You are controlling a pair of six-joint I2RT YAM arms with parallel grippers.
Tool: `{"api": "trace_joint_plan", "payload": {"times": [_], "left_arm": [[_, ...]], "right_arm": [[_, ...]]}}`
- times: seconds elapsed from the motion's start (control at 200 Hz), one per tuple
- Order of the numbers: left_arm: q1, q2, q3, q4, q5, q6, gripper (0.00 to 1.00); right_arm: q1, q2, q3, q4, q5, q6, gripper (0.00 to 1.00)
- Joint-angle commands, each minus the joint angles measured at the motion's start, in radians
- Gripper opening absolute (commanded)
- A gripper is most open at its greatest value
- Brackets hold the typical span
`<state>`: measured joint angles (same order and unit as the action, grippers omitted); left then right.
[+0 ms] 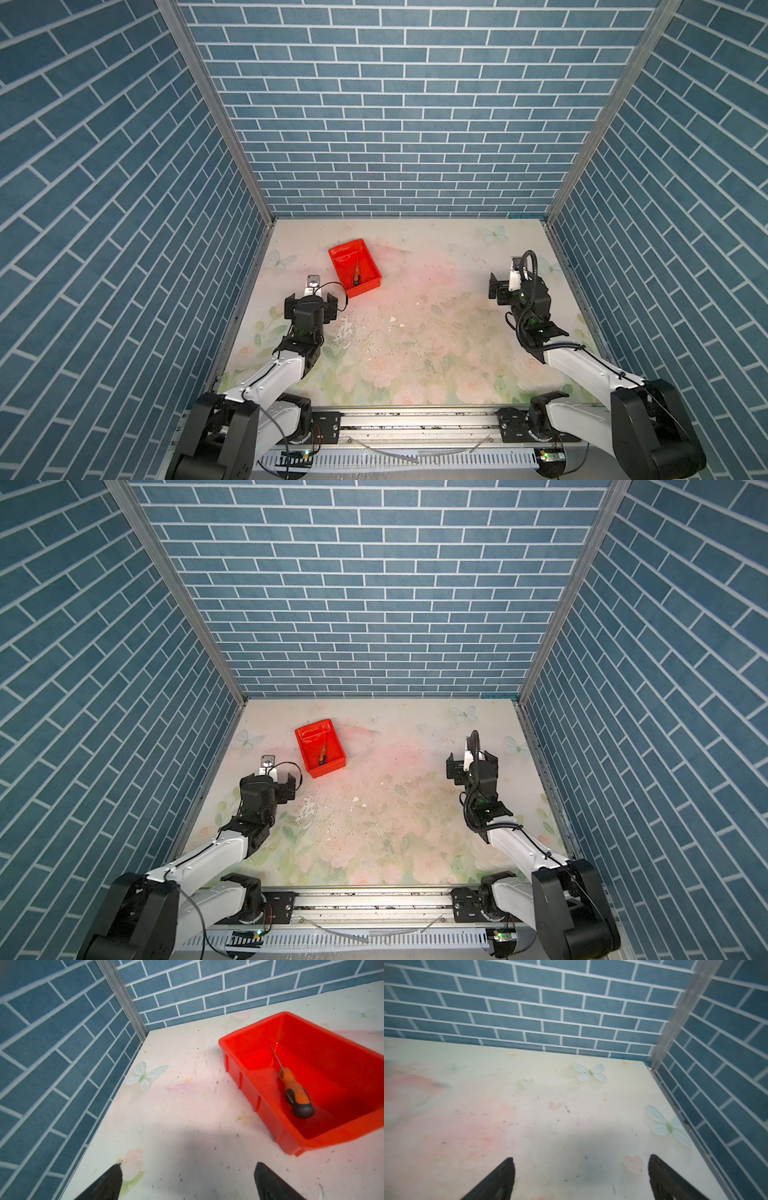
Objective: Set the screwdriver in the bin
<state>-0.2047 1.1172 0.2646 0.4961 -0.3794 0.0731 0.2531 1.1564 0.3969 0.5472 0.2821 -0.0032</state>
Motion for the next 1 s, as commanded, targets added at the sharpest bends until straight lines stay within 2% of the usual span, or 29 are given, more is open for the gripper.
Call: {"api": "trace_joint_plan", "payload": {"times": [0.0, 0.15, 0.25, 0.41, 0.475, 0.525, 0.58, 0.645, 0.69, 0.74, 0.995], "left_arm": [[0.027, 0.057, -0.028, 0.241, 0.055, 0.039, 1.00], [0.071, 0.136, -0.016, 0.341, 0.106, 0.011, 1.00], [0.089, 0.209, 0.006, 0.408, 0.123, 0.014, 1.00], [0.126, 0.366, 0.027, 0.522, 0.156, -0.005, 1.00], [0.129, 0.439, 0.018, 0.617, 0.156, 0.006, 1.00], [0.135, 0.398, 0.039, 0.499, 0.161, -0.016, 1.00], [0.139, 0.428, 0.058, 0.526, 0.146, -0.014, 1.00], [0.142, 0.409, 0.100, 0.403, 0.125, -0.039, 1.00], [0.142, 0.423, 0.093, 0.449, 0.117, -0.031, 1.00], [0.142, 0.413, 0.097, 0.417, 0.112, -0.042, 1.00], [0.142, 0.414, 0.093, 0.432, 0.105, -0.040, 1.00]], "right_arm": [[-0.063, 0.054, -0.054, 0.105, 0.077, -0.028, 0.99], [-0.141, 0.165, -0.086, 0.255, 0.021, -0.005, 0.99], [-0.184, 0.217, -0.084, 0.331, -0.060, -0.004, 0.99], [-0.264, 0.395, -0.103, 0.533, -0.162, 0.055, 0.99], [-0.284, 0.360, -0.099, 0.470, -0.188, 0.067, 0.99], [-0.300, 0.381, -0.102, 0.506, -0.222, 0.077, 0.99], [-0.315, 0.369, -0.089, 0.456, -0.224, 0.094, 0.99], [-0.325, 0.368, -0.066, 0.413, -0.208, 0.115, 0.99], [-0.328, 0.379, -0.048, 0.401, -0.205, 0.114, 0.99], [-0.324, 0.374, -0.028, 0.349, -0.202, 0.111, 0.99], [-0.322, 0.379, -0.025, 0.352, -0.205, 0.106, 0.99]]}}
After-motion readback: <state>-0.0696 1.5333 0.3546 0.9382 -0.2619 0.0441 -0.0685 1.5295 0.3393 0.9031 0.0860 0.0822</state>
